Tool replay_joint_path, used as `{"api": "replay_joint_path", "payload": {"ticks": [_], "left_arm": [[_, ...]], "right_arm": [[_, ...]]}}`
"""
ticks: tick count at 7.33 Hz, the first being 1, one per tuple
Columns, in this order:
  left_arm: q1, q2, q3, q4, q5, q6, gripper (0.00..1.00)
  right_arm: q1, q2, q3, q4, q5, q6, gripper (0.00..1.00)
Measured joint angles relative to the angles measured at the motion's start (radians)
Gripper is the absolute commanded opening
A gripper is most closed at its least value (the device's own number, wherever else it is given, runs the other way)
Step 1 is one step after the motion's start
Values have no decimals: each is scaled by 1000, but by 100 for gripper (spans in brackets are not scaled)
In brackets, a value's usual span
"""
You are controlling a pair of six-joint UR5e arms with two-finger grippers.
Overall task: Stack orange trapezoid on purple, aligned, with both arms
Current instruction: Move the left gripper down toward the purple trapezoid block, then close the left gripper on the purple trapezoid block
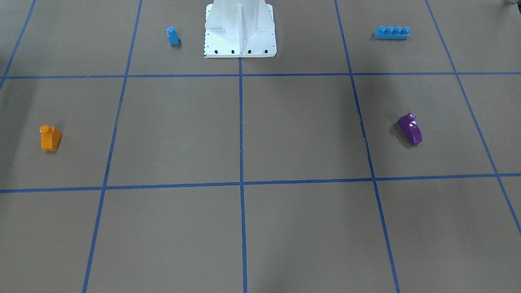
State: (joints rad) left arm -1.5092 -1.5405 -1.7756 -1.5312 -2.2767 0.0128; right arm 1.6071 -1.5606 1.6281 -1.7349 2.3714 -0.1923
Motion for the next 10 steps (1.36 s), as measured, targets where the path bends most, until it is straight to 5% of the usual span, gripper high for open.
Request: {"api": "replay_joint_path", "payload": {"ticks": [2, 5, 8, 10], "left_arm": [[117, -36, -68, -13, -1, -116, 100], [301, -118, -55, -120, 8, -567, 100], [555, -55, -23, -403, 202, -1005, 100], [643, 0, -18, -485, 266, -1093, 100]], "right_arm": [[-1, 5, 16, 1, 5, 2, 100], [-4, 50, 10, 44, 36, 70, 100], [-8, 50, -12, 96, 66, 112, 100], [-9, 51, -14, 105, 68, 116, 100]]}}
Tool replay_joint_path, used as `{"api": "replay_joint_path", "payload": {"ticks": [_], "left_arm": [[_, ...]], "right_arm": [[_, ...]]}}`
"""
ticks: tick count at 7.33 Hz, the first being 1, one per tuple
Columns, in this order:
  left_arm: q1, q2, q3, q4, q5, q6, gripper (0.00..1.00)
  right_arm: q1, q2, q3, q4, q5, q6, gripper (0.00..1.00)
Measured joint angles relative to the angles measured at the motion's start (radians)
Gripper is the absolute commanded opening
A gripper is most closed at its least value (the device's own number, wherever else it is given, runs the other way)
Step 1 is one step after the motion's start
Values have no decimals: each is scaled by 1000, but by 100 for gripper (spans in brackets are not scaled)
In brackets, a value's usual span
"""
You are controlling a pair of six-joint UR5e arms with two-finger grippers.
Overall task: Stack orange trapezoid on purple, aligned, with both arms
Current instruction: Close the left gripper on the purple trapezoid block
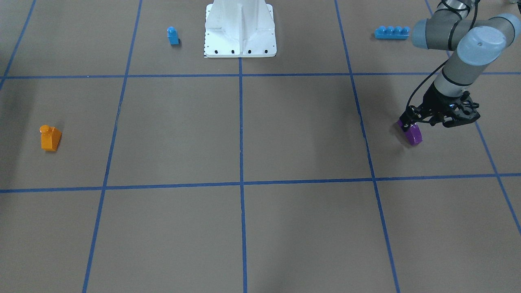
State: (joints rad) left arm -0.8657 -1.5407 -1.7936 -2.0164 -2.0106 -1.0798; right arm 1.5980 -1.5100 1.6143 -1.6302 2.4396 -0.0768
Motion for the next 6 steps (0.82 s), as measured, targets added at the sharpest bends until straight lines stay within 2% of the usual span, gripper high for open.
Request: {"api": "replay_joint_path", "payload": {"ticks": [3, 4, 5, 6], "left_arm": [[43, 49, 18, -42, 9, -15, 98], [55, 49, 32, -46, 9, -15, 81], [67, 48, 41, -48, 9, -15, 47], [79, 46, 44, -48, 10, -17, 1]], "right_arm": [[0, 0, -1, 1, 3, 3, 100], [0, 0, -1, 1, 4, 2, 100], [0, -1, -1, 1, 4, 2, 100], [0, -1, -1, 1, 4, 2, 100]]}}
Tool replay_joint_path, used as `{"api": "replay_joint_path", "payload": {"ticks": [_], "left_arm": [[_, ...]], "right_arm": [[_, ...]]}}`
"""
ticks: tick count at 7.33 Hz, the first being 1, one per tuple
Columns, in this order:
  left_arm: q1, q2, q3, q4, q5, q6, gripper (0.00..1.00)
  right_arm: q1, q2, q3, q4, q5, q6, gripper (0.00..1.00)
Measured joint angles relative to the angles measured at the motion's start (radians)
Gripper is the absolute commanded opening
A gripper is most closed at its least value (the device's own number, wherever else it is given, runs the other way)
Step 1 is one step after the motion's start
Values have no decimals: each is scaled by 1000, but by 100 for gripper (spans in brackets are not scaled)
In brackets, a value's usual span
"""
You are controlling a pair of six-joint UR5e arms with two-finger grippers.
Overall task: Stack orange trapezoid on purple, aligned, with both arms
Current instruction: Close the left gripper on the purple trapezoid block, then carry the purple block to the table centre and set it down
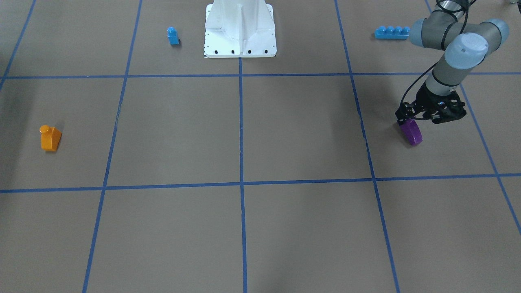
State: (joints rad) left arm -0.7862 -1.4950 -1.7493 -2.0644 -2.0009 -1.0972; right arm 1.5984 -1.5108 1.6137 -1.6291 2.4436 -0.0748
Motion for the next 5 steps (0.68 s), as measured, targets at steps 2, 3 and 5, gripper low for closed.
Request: {"api": "replay_joint_path", "payload": {"ticks": [2, 3, 5], "left_arm": [[11, -6, 0, 3, -1, -2, 0], [11, -9, -11, 5, -4, -1, 0], [12, -29, -62, 16, -9, 6, 0]], "right_arm": [[0, 0, 0, -1, 1, 1, 100], [0, 0, 0, -1, 1, 1, 100], [0, 0, 0, -1, 1, 1, 100]]}}
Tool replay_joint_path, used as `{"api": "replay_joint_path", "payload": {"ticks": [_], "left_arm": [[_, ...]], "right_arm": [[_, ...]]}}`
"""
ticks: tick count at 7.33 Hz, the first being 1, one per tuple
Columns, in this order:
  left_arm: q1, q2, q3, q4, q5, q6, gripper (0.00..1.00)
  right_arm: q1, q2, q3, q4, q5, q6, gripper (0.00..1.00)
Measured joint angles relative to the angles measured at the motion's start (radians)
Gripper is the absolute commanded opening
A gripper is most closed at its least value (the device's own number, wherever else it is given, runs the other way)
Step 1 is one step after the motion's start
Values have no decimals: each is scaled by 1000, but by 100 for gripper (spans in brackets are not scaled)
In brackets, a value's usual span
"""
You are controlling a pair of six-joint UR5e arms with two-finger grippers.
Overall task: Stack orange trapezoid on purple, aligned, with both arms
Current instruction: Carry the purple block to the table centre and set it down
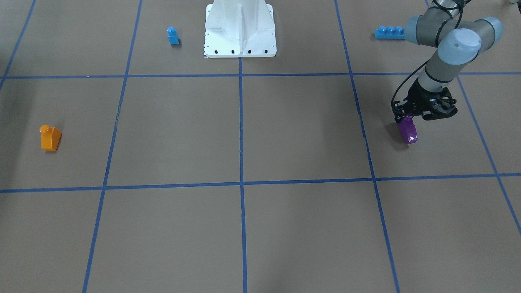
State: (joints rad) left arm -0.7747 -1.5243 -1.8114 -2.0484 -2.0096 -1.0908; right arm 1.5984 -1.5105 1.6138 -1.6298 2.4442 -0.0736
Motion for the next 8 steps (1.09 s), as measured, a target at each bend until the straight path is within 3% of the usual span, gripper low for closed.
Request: {"api": "replay_joint_path", "payload": {"ticks": [2, 5, 8], "left_arm": [[8, -132, -22, 94, 8, 24, 0], [90, -523, 13, 390, 98, 149, 0], [185, -844, 254, 406, 178, 210, 0]], "right_arm": [[-1, 0, 1, -1, 2, 1, 100], [-20, -2, -17, -1, -2, 2, 100], [-59, 3, -38, 22, -6, 63, 100]]}}
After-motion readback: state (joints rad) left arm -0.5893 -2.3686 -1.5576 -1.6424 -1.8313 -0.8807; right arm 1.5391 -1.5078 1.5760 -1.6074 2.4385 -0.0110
